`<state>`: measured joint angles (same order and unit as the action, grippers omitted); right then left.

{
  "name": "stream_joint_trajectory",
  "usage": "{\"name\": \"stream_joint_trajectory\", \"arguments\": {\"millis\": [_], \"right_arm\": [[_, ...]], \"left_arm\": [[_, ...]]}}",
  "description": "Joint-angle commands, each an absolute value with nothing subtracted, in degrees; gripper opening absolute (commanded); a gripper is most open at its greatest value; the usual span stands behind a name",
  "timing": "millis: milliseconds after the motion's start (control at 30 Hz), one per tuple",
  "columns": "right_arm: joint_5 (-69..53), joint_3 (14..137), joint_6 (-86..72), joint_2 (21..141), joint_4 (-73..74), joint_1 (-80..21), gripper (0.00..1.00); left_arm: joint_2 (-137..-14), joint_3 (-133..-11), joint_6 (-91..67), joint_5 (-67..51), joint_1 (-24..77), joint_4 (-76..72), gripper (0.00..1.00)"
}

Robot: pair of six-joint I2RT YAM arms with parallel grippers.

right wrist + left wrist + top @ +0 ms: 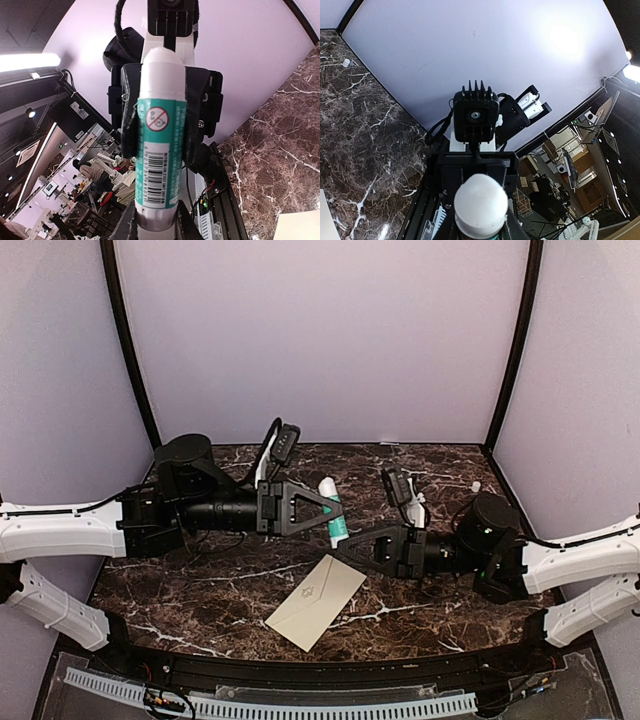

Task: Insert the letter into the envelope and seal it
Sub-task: Screw the solid glue.

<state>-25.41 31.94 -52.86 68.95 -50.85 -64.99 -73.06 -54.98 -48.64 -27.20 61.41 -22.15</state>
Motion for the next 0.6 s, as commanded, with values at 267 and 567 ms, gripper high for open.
{"name": "stream_joint_trajectory", "arguments": {"millis": [267,567], "right_arm": [[-11.6,42.1,-43.6,66.1,-25.6,-64.5,0.06],[3.2,56.3,-41.0,73.7,-2.2,-65.3,0.06]], "left_arm": [[-71.9,-56.2,-44.4,-22.6,61.7,-13.4,0.0],[-72.3,-55.9,-45.2,-15.2,61.7,-8.9,0.0]]}}
